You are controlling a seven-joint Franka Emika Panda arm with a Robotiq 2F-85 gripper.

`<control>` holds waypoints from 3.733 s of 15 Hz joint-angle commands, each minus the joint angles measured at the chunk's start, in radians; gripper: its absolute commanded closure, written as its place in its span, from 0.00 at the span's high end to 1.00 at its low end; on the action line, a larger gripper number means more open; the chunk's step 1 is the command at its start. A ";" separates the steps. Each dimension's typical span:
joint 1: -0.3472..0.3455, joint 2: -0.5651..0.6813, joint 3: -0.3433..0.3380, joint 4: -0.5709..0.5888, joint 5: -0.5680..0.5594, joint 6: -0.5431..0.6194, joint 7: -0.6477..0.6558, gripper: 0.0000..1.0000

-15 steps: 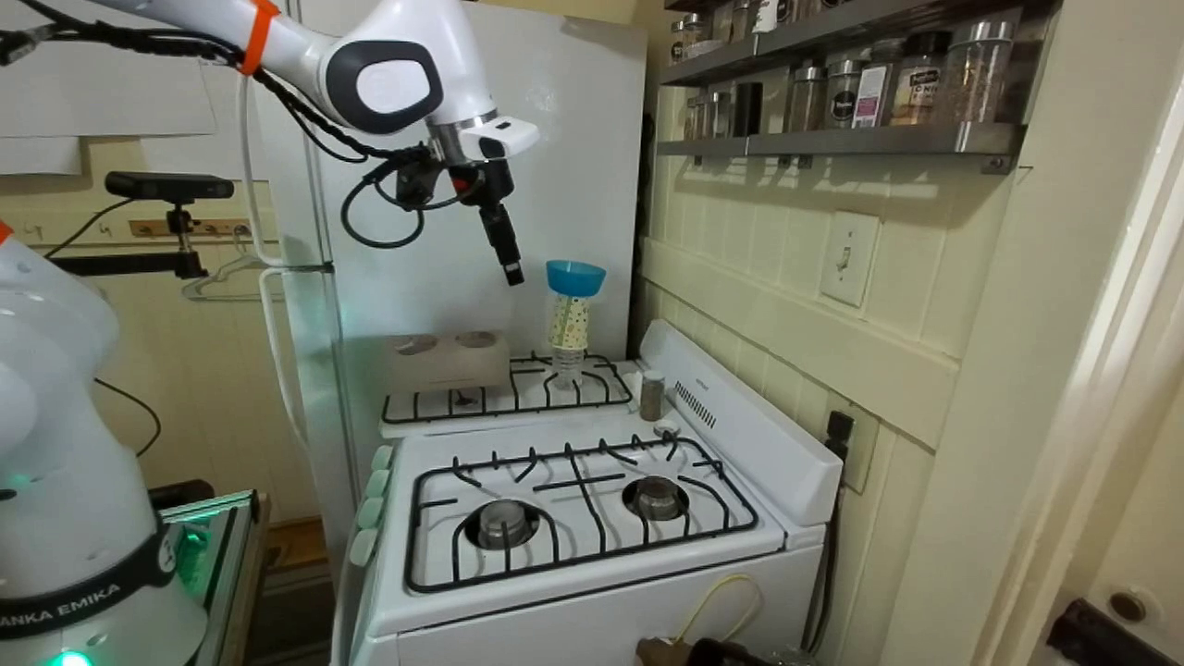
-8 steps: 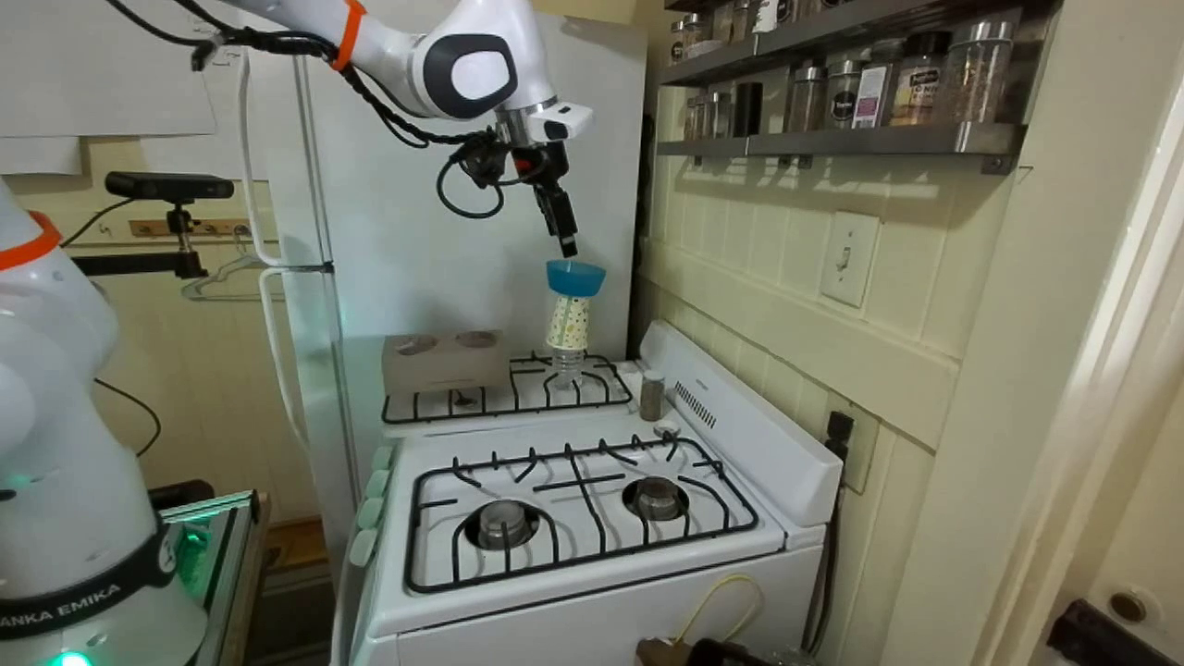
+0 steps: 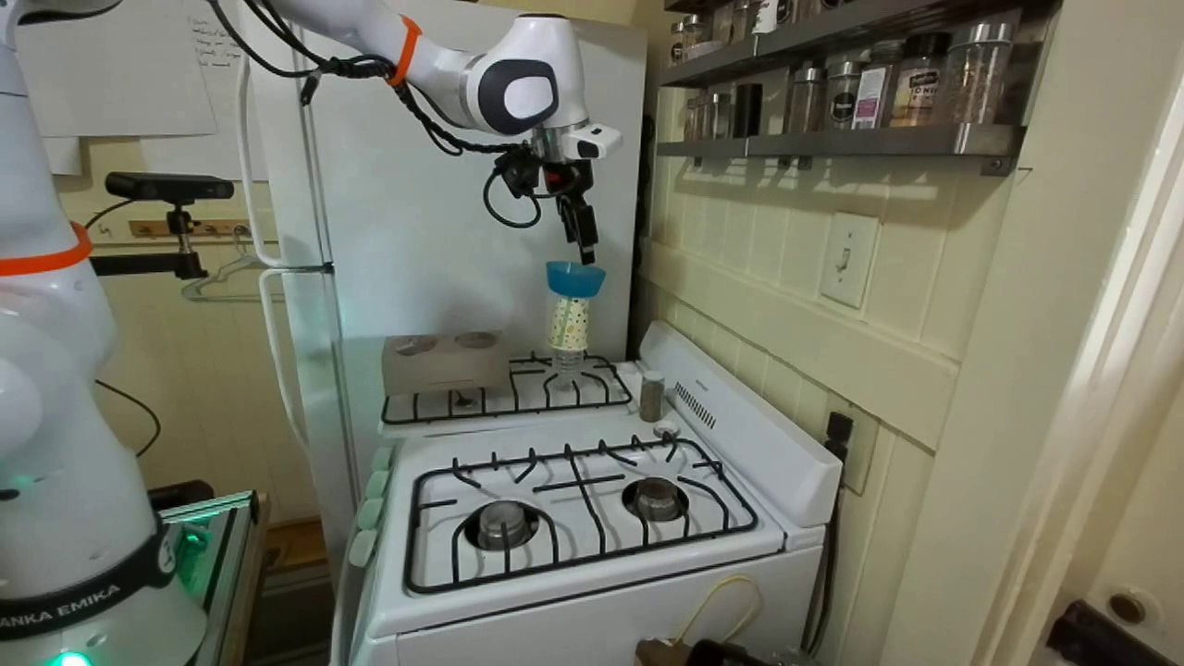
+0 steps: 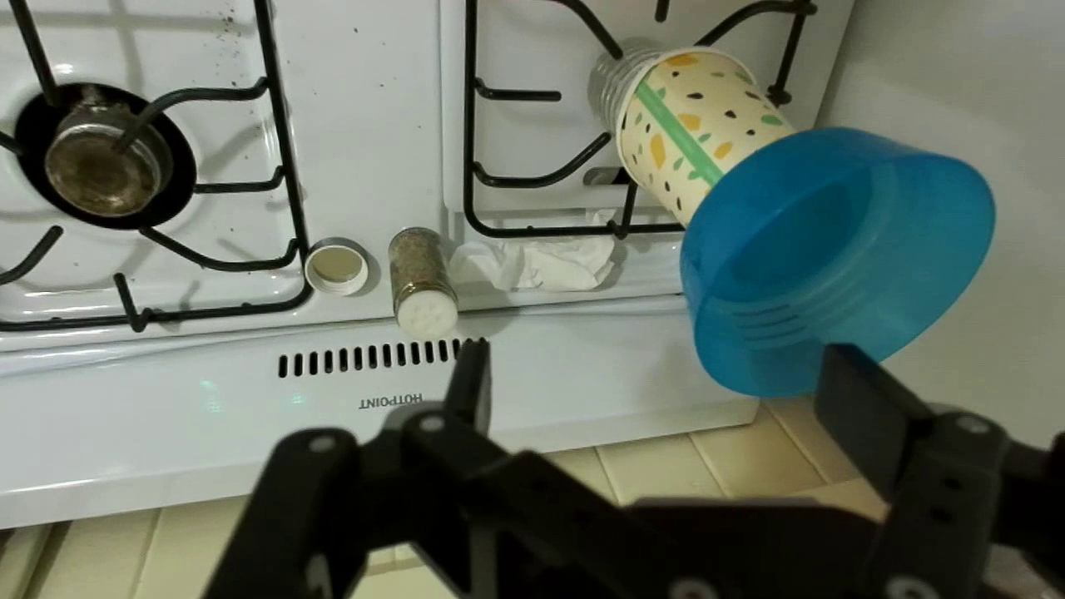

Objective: Move the bowl and cup to the right side of the stove

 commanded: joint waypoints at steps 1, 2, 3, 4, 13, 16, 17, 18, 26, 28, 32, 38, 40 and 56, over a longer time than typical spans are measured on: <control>0.018 0.009 -0.021 -0.015 0.025 0.003 0.028 1.00; 0.019 0.025 -0.022 -0.009 0.030 0.004 0.044 1.00; 0.022 0.041 -0.022 -0.004 0.055 0.004 0.040 1.00; 0.026 0.063 -0.022 0.003 0.059 0.017 0.048 1.00; 0.071 0.184 -0.028 0.097 0.041 0.084 0.103 1.00; 0.084 0.217 -0.036 0.133 0.035 0.030 0.131 0.72; 0.089 0.223 -0.038 0.138 0.035 0.028 0.137 0.66; 0.092 0.228 -0.040 0.144 0.033 0.023 0.139 0.56; 0.106 0.225 -0.056 0.167 0.035 0.001 0.163 0.00; 0.106 0.211 -0.056 0.168 0.041 -0.004 0.167 0.00; 0.095 0.112 -0.071 0.090 0.031 0.031 0.188 0.01; 0.036 -0.059 -0.142 -0.171 -0.238 0.079 0.494 0.01; -0.002 -0.078 -0.150 -0.261 -0.285 0.116 0.592 0.01; -0.131 0.099 -0.259 -0.409 -0.360 0.514 1.125 0.01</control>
